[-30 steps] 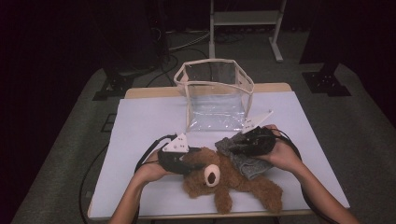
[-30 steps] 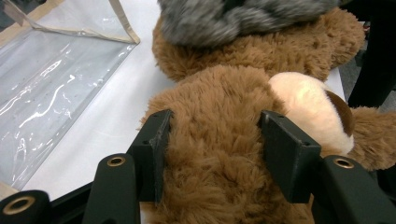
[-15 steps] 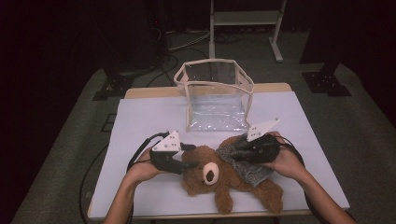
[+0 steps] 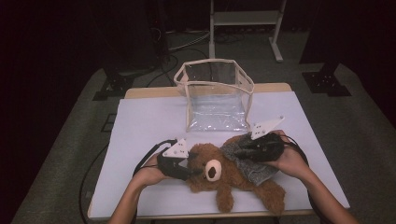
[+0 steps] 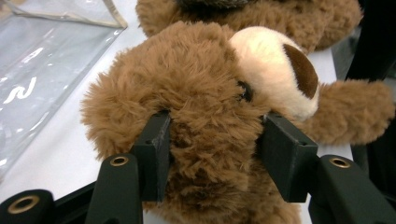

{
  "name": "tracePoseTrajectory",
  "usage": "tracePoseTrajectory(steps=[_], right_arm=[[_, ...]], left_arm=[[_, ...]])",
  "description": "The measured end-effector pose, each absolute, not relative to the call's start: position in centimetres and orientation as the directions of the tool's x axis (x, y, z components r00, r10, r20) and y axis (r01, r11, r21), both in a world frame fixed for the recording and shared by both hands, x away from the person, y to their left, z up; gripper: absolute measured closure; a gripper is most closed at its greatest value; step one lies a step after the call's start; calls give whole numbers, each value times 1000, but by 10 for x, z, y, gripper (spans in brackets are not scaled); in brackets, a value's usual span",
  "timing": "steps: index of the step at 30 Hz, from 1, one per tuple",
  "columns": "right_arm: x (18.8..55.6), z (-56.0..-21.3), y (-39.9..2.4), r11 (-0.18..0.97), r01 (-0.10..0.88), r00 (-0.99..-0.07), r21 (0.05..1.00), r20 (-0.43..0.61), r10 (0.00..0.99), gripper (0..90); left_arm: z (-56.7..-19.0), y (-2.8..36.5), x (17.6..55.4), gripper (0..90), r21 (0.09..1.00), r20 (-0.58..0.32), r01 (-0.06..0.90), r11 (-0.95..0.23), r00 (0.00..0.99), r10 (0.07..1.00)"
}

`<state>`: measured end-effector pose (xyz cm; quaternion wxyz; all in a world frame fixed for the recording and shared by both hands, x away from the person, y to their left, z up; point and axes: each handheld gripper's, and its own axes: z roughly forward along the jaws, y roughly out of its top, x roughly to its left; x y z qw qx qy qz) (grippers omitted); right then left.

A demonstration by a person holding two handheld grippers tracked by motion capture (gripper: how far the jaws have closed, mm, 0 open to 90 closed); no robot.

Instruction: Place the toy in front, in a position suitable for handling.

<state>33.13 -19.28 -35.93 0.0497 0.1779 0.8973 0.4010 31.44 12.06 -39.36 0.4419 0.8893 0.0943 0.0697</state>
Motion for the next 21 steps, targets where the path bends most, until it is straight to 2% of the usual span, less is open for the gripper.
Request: tracePoseTrajectory(steps=[8, 14, 21], right_arm=[[326, -359, -160, 646, 217, -955, 732, 24, 295, 744], [324, -364, -174, 652, 236, -951, 721, 32, 309, 744], [320, -347, -172, 631, 213, -951, 746, 11, 308, 742]], left_arm=[[-392, 112, 314, 462, 787, 57, 90, -611, 975, 217], [-387, 118, 314, 448, 793, 67, 80, -604, 974, 216], [-389, 115, 314, 451, 788, 64, 83, -611, 975, 215]])
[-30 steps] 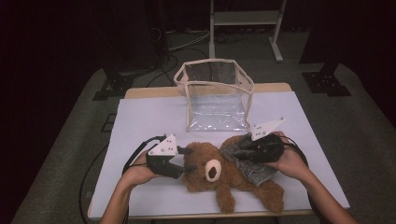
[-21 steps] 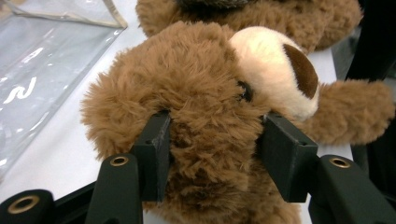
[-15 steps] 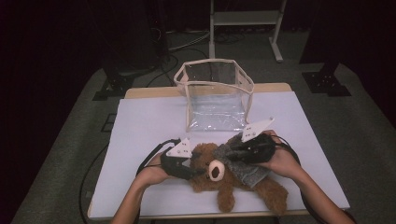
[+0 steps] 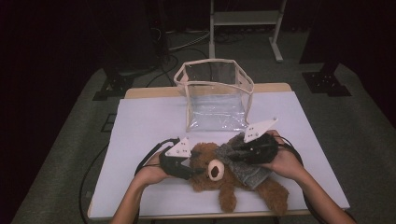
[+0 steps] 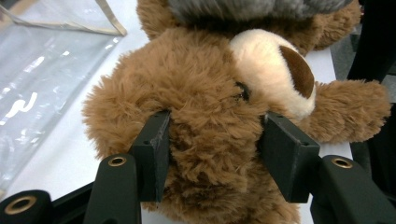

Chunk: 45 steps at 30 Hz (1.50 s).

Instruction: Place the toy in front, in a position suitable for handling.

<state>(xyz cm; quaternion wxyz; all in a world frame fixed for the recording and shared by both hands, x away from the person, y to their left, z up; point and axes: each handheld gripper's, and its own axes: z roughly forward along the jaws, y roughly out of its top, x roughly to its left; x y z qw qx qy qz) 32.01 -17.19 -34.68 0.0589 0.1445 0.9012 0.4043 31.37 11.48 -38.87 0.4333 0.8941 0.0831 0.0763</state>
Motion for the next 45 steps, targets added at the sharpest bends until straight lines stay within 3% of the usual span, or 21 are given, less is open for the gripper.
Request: tracePoseTrajectory(steps=[7, 16, 28, 36, 45], right_arm=[[334, -353, -143, 649, 208, -958, 732, 17, 288, 742], [330, -361, -161, 648, 257, -950, 717, 65, 305, 741], [350, -352, -128, 645, 237, -958, 727, 62, 281, 740], [339, -360, -144, 658, 270, -953, 703, 95, 289, 743], [343, -349, -135, 661, 249, -957, 708, 75, 280, 743]], left_arm=[[-389, 118, 310, 449, 784, 71, 76, -616, 975, 211], [-386, 115, 313, 466, 802, 88, 67, -594, 970, 228], [-389, 118, 310, 464, 798, 69, 64, -599, 978, 197], [-380, 124, 314, 442, 810, 91, 74, -582, 964, 249], [-388, 116, 311, 471, 798, 66, 66, -600, 979, 195]])
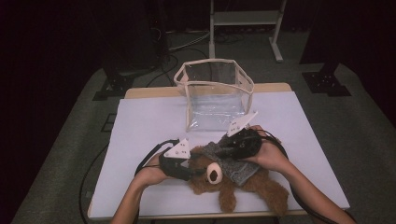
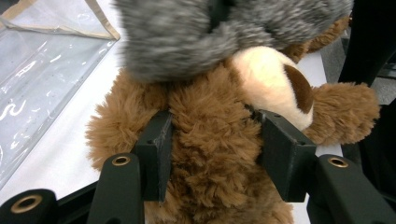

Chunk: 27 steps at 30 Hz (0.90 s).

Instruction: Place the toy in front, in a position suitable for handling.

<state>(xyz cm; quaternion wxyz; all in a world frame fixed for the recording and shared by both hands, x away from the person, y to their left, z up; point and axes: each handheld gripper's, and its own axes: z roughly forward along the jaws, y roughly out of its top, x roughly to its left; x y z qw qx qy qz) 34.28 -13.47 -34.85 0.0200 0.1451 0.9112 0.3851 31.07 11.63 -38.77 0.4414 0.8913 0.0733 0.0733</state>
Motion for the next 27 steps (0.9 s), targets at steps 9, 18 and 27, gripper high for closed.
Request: tracePoseTrajectory(steps=[9, 18, 27], right_arm=[[355, -353, -119, 668, 252, -958, 700, 82, 275, 742], [354, -351, -123, 667, 263, -951, 697, 71, 301, 741], [360, -353, -115, 665, 263, -952, 699, 75, 297, 739]], left_arm=[[-388, 118, 308, 466, 790, 68, 53, -611, 982, 174], [-388, 113, 307, 467, 780, 83, 38, -625, 983, 164], [-388, 114, 306, 465, 778, 91, 32, -627, 982, 164]])
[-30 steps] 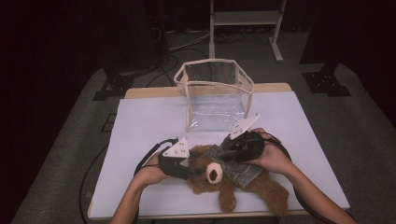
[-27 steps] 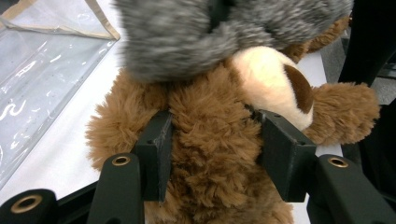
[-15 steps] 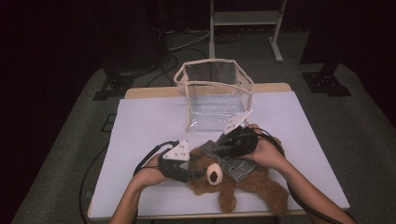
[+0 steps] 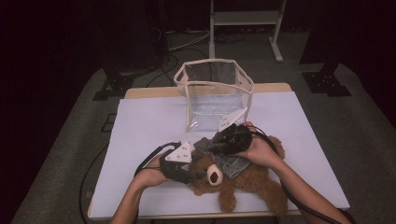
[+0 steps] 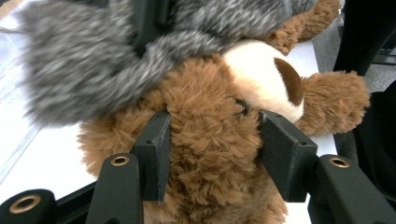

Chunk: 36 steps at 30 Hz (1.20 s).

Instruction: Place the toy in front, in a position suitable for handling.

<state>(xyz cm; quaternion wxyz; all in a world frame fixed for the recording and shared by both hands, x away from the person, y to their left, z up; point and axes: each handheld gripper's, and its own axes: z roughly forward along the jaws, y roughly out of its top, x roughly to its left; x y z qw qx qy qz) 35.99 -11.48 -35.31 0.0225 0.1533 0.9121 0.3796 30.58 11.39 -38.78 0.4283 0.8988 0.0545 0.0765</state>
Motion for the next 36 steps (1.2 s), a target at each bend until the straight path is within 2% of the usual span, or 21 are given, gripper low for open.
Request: tracePoseTrajectory(steps=[14, 20, 28, 36], right_arm=[[306, -358, -179, 638, 267, -936, 722, 37, 350, 738], [317, -362, -179, 648, 254, -929, 718, -5, 371, 735], [355, -362, -173, 610, 322, -901, 724, 37, 431, 734], [326, -355, -170, 601, 265, -928, 754, 29, 372, 737]], left_arm=[[-387, 116, 311, 452, 796, 97, 53, -603, 972, 214], [-380, 125, 311, 434, 796, 110, 52, -603, 968, 228], [-389, 113, 318, 431, 785, 120, 62, -617, 961, 249], [-389, 106, 325, 444, 800, 95, 113, -589, 946, 310]])
